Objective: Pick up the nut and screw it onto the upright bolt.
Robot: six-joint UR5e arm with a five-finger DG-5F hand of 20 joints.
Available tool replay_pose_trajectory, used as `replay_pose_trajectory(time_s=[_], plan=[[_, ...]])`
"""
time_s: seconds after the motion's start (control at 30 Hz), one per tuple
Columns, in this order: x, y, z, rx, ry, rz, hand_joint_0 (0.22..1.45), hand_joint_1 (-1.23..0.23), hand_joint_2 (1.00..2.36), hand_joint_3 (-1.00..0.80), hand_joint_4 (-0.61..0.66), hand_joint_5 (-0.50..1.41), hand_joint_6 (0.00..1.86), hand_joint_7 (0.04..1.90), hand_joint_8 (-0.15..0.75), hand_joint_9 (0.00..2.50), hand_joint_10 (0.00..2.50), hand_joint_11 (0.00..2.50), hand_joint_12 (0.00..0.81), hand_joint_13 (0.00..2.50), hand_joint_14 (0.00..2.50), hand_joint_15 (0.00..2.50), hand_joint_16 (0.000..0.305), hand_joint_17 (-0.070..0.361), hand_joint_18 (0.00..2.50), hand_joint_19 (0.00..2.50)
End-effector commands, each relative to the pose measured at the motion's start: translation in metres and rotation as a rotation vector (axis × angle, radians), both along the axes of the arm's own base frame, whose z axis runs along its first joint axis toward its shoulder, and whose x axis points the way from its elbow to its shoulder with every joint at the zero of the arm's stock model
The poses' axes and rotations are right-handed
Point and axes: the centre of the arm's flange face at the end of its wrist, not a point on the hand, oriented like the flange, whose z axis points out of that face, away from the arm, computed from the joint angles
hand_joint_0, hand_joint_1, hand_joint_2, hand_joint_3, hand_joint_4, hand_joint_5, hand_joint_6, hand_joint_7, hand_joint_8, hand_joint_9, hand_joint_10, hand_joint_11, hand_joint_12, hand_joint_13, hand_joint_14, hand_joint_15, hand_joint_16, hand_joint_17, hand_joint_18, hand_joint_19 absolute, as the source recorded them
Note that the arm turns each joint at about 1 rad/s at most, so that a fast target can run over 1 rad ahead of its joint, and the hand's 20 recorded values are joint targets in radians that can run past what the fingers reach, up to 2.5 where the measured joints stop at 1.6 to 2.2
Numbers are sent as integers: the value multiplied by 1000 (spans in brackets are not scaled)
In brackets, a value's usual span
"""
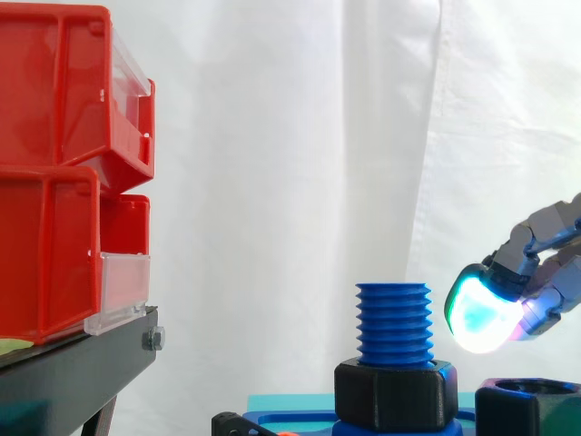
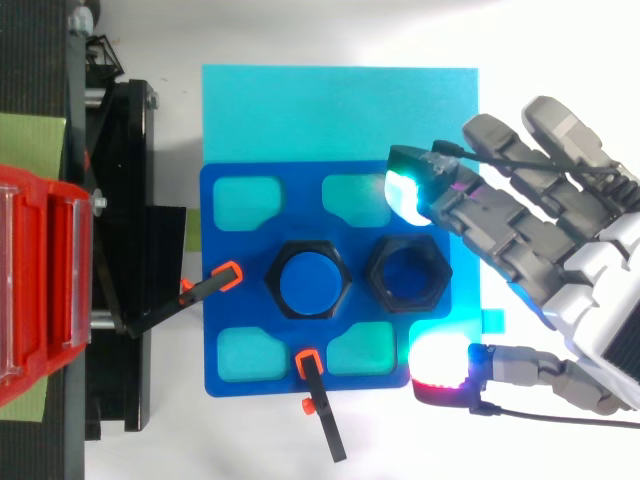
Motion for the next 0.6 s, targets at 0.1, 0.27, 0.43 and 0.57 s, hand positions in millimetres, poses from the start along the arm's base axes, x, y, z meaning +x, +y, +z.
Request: replay_pose_trajectory(time_s=[0.1,0.27,0.43,0.57], plan=[[0,-1,-1,1,-1,-15,335,-593,1000,-500,247,-244,501,709,305,329,0,0,427,355,0,0,55,124,103,0],[1,-1,-10,-5,11,-17,336,-599,1000,-500,249,-243,501,717,305,329,0,0,427,356,0,0,55,124,103,0],[2,-4,-10,0,4,-22,336,-602,1000,-500,251,-242,501,721,305,330,0,0,427,356,0,0,55,124,104,0],[2,-4,-10,2,4,-22,338,-605,1000,-500,252,-241,501,737,305,329,0,0,426,358,0,0,55,124,105,0]])
